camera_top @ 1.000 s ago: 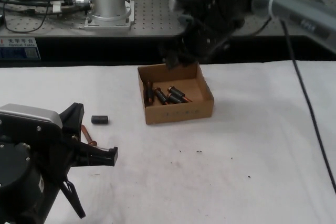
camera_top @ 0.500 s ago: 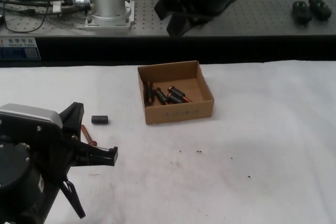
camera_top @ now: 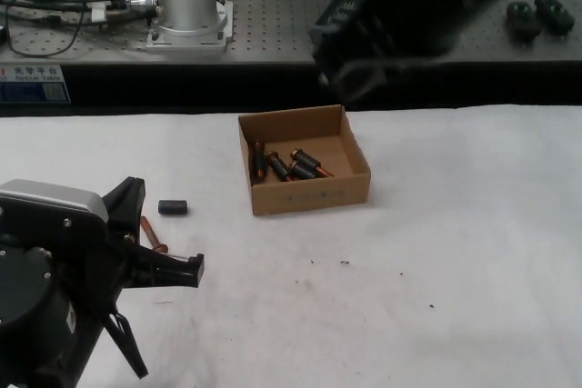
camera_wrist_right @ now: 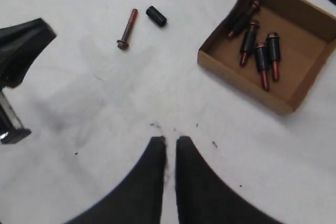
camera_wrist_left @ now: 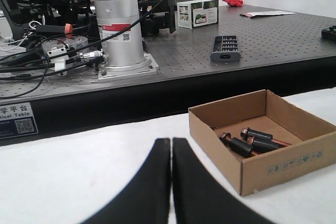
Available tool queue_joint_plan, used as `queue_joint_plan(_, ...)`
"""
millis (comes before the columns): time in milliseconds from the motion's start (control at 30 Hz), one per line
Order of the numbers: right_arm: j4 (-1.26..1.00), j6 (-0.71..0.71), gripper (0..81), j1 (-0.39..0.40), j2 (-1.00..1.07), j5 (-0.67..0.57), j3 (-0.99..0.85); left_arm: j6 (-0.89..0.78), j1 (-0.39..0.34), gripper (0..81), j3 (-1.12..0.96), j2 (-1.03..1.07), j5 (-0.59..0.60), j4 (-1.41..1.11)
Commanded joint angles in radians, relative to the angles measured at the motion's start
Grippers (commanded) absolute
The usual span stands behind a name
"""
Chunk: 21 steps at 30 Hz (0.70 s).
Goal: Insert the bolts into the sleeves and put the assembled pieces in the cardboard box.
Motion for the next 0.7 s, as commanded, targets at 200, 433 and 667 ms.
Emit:
queue_joint_plan(200, -0.507, 0.064, 6.6, -0.003, -0.368, 0.205, 0.539, -0.078, -0.002, 0.6, 0.015, 0.003, -0.007, -0.018)
queue_joint_plan(433, -0.975, 0.055, 6.6, -0.003, -0.573, 0.205, 0.988, -0.100, -0.002, 0.6, 0.015, 0.003, -0.001, -0.001)
queue_joint_plan(667, -1.411, -0.019, 6.6, -0.003, -0.590, 0.205, 1.287, -0.215, -0.002, 0.6, -0.014, -0.021, 0.140, 0.176)
